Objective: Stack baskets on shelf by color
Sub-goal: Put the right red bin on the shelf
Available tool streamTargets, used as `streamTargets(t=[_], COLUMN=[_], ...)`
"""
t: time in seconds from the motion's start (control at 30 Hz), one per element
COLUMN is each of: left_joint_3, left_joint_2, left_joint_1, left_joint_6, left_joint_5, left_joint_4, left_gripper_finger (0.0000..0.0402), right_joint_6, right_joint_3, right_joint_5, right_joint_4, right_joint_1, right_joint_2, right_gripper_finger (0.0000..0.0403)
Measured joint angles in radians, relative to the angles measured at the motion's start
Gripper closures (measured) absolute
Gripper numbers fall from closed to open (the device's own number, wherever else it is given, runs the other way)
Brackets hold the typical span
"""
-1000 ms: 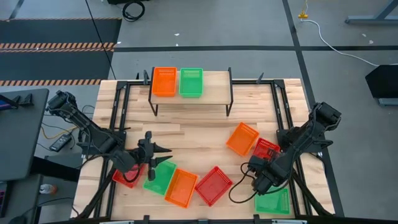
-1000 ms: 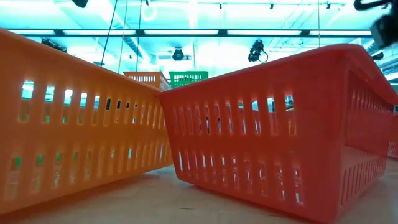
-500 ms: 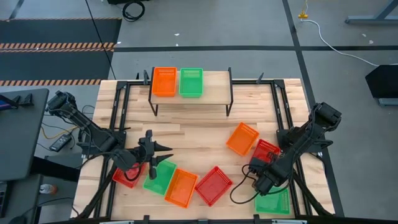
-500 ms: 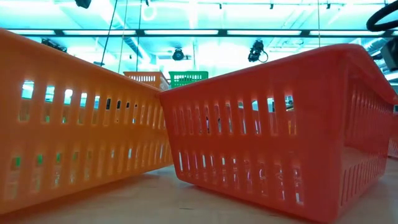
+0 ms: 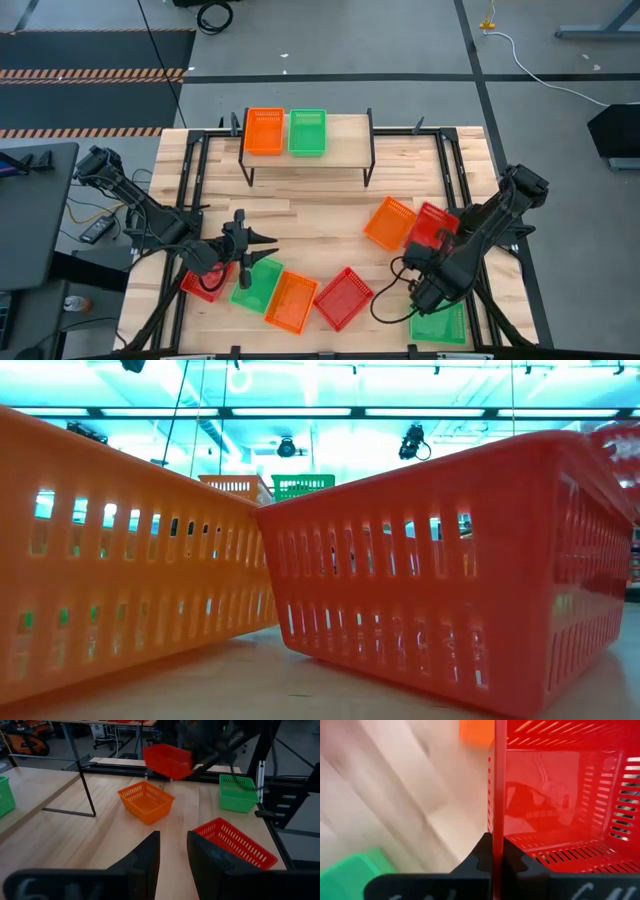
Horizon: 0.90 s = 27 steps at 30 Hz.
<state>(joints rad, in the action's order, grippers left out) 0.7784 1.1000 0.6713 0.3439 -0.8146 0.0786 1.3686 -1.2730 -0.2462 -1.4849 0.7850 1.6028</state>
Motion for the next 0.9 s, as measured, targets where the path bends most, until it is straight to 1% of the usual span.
streamTargets(t=[0.1, 0.2, 0.27, 0.47, 0.6, 0.7, 0.9], left_joint_3=[0.0, 0.0, 0.0, 0.0, 0.0, 0.0, 0.0], left_joint_2=[0.0, 0.0, 0.0, 0.0, 0.0, 0.0, 0.0], left_joint_1=[-0.003, -0.003, -0.003, -0.003, -0.003, -0.014, -0.019], left_joint_6=[-0.026, -0.057, -0.092, -0.246, -0.33, -0.331, -0.289], left_joint_5=[-0.001, -0.002, -0.003, 0.003, 0.003, 0.004, 0.006], left_joint_4=[-0.006, -0.03, -0.057, -0.192, -0.289, -0.302, -0.294], left_gripper_finger=[0.0296, 0.0296, 0.0297, 0.0297, 0.0297, 0.0296, 0.0296], right_joint_6=[-0.09, -0.233, -0.338, -0.672, -0.925, -1.113, -1.407], right_joint_3=[-0.096, -0.159, -0.191, -0.278, -0.345, -0.392, -0.424], right_joint_5=[-0.135, -0.231, -0.262, -0.294, -0.295, -0.276, -0.12], right_joint_4=[-0.077, -0.081, -0.081, -0.069, 0.012, 0.085, 0.192], right_joint_1=[-0.037, -0.097, -0.143, -0.319, -0.45, -0.55, -0.781], right_joint_2=[0.0, 0.0, 0.0, -0.001, -0.001, -0.001, -0.001], right_gripper_finger=[0.0397, 0.0397, 0.0397, 0.0397, 0.0397, 0.0396, 0.0395])
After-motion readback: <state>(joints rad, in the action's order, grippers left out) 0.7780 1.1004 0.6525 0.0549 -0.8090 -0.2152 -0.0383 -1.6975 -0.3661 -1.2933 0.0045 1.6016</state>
